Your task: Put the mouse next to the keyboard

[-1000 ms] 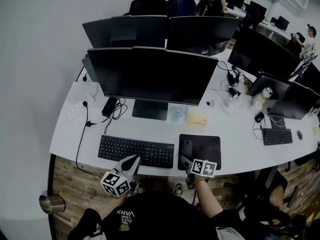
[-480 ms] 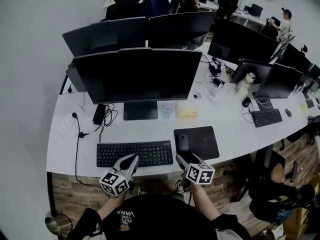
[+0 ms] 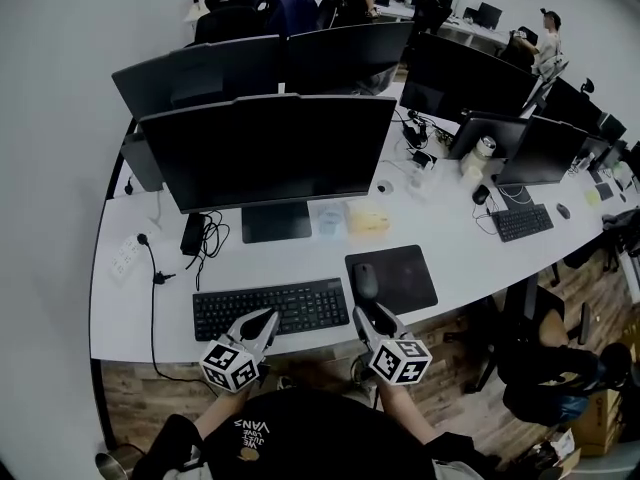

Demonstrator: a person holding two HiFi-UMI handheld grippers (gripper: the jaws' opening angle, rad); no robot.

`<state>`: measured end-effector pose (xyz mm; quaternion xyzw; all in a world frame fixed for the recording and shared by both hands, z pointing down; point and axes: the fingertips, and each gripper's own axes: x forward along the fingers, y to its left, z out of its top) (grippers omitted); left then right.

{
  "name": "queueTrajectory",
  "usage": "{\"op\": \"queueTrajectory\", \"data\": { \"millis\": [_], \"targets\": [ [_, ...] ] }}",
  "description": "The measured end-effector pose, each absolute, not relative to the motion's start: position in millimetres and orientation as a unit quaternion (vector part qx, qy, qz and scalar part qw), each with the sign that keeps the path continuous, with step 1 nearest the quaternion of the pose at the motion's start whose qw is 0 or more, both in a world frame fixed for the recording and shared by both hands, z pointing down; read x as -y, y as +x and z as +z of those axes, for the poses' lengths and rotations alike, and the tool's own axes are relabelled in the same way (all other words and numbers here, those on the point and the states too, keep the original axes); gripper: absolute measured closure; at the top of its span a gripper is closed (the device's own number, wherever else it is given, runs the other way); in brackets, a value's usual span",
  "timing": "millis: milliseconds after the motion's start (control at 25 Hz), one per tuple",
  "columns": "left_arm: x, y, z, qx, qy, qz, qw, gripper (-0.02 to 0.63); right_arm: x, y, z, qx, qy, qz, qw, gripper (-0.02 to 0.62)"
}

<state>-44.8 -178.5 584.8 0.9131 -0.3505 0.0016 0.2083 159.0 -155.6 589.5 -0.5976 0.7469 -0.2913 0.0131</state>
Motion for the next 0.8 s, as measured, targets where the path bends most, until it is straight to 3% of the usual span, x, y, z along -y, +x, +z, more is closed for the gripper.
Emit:
{"op": "queueTrajectory", "data": {
  "millis": [520, 800],
  "targets": [
    [192, -44, 579, 0.323, 0.928, 0.01, 0.184, 0.603, 153, 139, 585, -0.75, -0.596, -0.285, 0.03, 0.583],
    [194, -41, 582, 0.329, 0.927, 0.017, 0.18, 0.603, 156, 136, 591, -0.757, -0.584, -0.294, 0.01, 0.591]
  ]
}}
